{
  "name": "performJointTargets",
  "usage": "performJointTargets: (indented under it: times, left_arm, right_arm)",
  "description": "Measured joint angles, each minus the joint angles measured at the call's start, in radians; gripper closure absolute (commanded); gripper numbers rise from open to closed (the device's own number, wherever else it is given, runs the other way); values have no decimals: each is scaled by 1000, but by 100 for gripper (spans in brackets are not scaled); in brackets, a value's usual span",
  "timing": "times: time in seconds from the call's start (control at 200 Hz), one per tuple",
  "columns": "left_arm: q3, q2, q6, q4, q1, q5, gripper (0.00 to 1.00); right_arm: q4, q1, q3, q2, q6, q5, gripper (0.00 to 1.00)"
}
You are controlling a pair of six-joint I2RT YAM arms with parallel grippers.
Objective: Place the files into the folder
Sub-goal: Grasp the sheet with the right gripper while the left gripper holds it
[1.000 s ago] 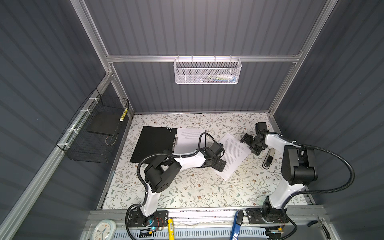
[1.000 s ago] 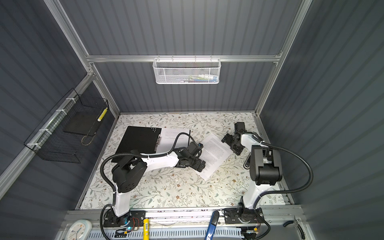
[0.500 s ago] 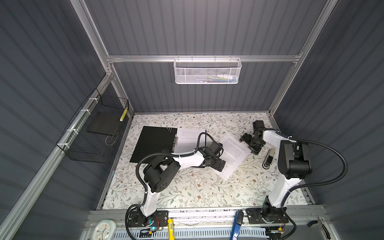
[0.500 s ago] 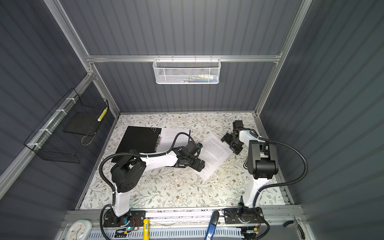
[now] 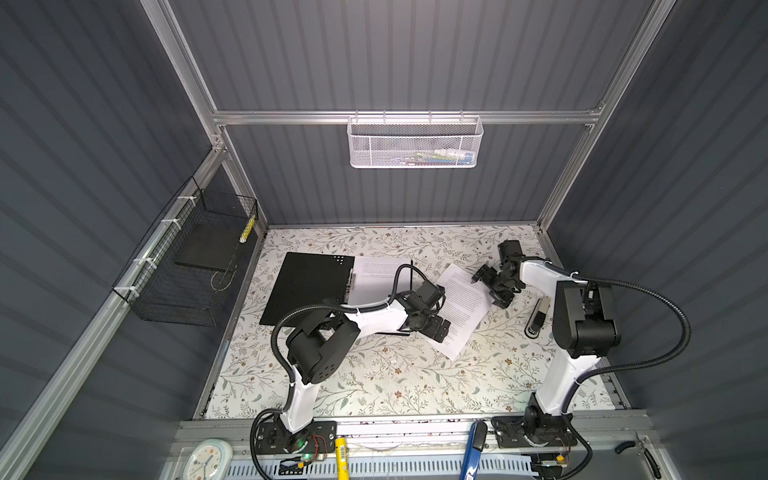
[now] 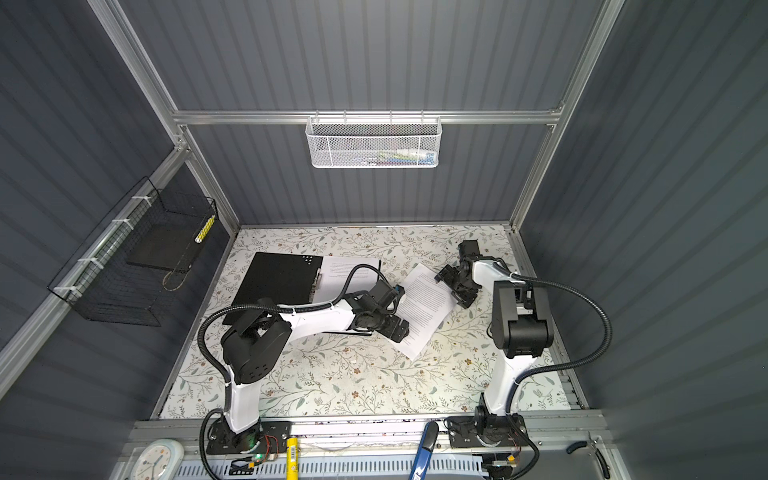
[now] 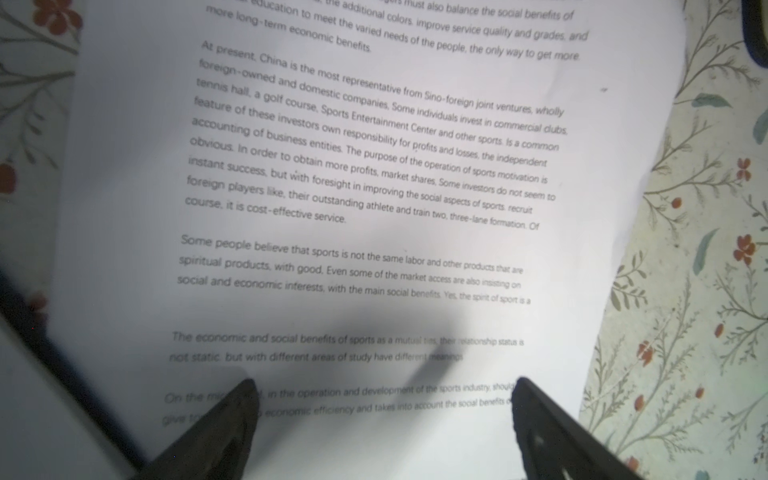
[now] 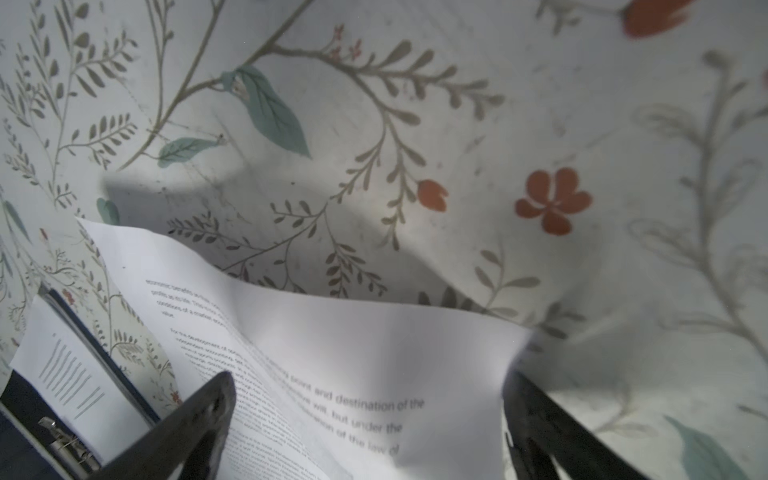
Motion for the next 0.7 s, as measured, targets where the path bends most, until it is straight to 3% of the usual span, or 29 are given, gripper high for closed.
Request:
performJointTargets:
  times: [0.145,0.38,0.57,0.7]
  left_arm:
    - [10,5,0,-12,0,2,5]
    - [35,23,0,-19,0,8,5]
    - [38,24,0,-19,0,9,5]
    - [38,24,0,-19,0,9,5]
  right_arm:
    - [81,21,-52,-26,2,-94,1]
    - [242,75,-268,-182,36,-241,1]
    - [386,79,-391,-278,77,-290,1]
    - [464,79,-431,-274,103,-304,16]
